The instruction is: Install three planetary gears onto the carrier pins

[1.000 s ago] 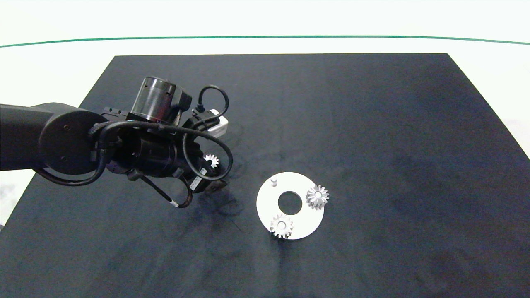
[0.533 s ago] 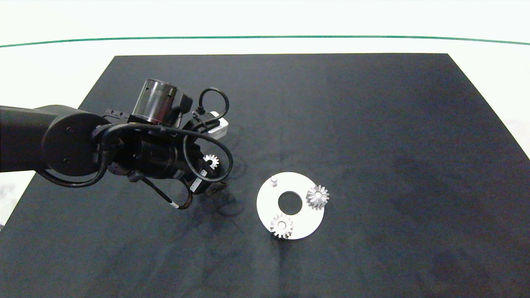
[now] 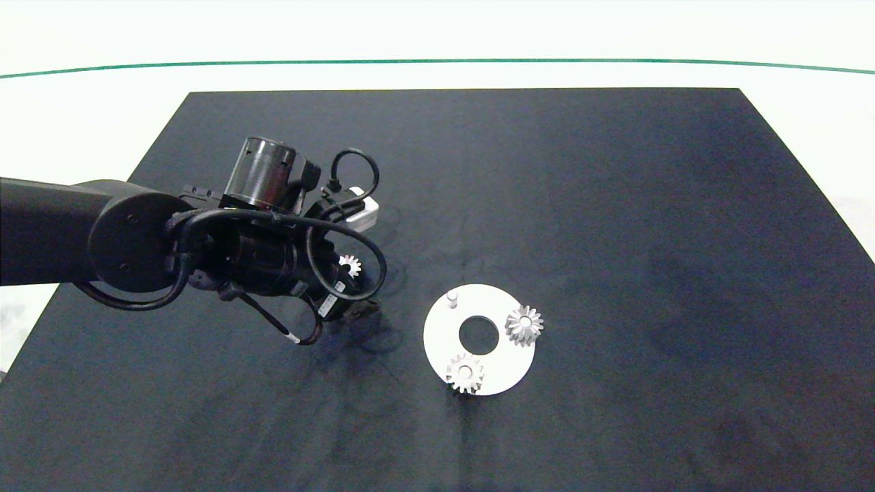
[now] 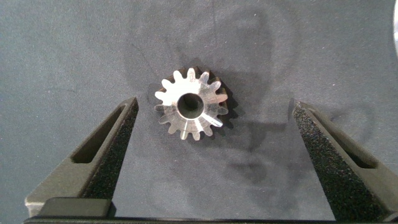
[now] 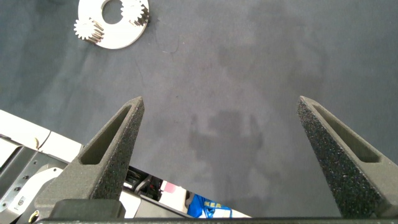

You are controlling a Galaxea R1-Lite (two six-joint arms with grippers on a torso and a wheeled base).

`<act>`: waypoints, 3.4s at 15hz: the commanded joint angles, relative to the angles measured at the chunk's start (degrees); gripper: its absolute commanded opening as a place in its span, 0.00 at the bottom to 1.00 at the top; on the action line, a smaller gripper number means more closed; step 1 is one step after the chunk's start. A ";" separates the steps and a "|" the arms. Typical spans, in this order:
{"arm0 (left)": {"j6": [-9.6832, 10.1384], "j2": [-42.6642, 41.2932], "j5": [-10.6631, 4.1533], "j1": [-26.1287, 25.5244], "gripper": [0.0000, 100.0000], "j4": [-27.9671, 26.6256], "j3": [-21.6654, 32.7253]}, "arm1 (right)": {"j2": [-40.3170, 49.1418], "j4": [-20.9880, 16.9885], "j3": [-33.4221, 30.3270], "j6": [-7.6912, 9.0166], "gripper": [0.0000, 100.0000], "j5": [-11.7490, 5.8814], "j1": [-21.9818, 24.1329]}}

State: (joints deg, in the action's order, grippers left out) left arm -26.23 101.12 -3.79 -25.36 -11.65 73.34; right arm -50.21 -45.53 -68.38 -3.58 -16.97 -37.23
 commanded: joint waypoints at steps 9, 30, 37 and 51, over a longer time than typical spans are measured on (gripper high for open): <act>-0.48 0.57 0.10 0.22 0.78 -0.04 0.23 | -0.32 -0.26 0.00 -0.02 1.00 -0.08 -0.04; -0.66 1.80 0.36 0.31 0.36 2.34 0.14 | -0.24 -0.17 0.00 -0.02 1.00 -0.08 -0.04; -1.19 1.71 0.63 0.31 0.23 2.25 -0.04 | -0.15 -0.26 -0.44 -0.02 1.00 -0.08 -0.04; -1.36 -3.91 4.05 -3.47 0.13 2.25 -1.53 | 0.03 -0.35 0.00 -0.02 1.00 -0.08 -0.04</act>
State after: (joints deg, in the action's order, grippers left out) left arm -27.44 97.35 0.27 -28.79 -9.40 72.05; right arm -50.25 -45.62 -68.49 -3.58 -16.94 -37.23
